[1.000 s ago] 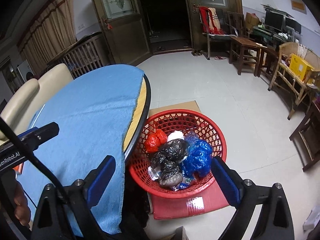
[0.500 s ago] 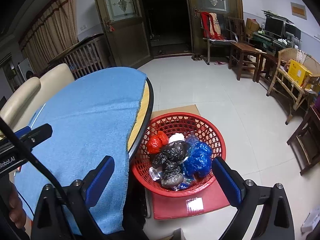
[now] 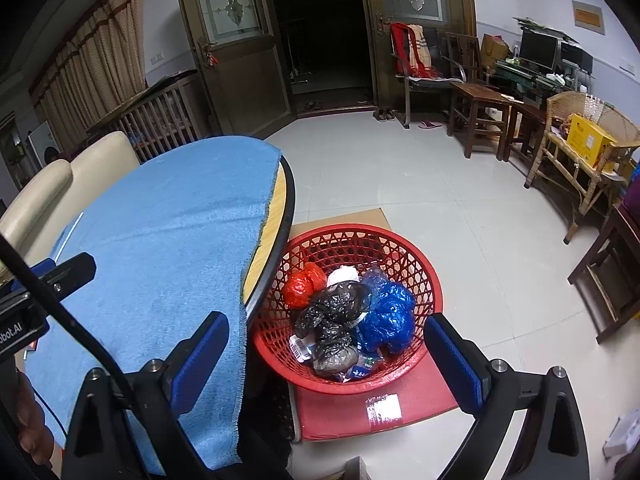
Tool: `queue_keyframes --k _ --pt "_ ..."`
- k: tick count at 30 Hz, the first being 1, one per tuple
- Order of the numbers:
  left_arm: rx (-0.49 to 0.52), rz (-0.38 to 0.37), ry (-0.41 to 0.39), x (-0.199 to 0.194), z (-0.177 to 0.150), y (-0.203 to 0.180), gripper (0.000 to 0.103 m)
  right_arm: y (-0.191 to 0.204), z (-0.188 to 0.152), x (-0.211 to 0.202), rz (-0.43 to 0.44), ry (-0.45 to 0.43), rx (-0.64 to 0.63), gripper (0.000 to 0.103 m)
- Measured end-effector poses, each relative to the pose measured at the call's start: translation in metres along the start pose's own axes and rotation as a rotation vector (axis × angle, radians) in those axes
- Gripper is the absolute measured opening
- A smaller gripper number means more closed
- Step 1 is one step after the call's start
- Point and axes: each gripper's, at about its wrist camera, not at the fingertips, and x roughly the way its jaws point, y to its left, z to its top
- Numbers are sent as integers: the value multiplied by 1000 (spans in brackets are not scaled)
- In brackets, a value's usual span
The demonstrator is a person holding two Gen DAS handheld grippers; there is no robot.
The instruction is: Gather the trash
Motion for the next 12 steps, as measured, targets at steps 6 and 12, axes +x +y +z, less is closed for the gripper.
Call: queue_keyframes --k 6,12 --pt "13 -21 4 3 -2 -3 93 -1 0 3 -8 7 4 99" --pt "31 -47 4 4 -3 -8 93 -5 0 7 -18 17 17 99"
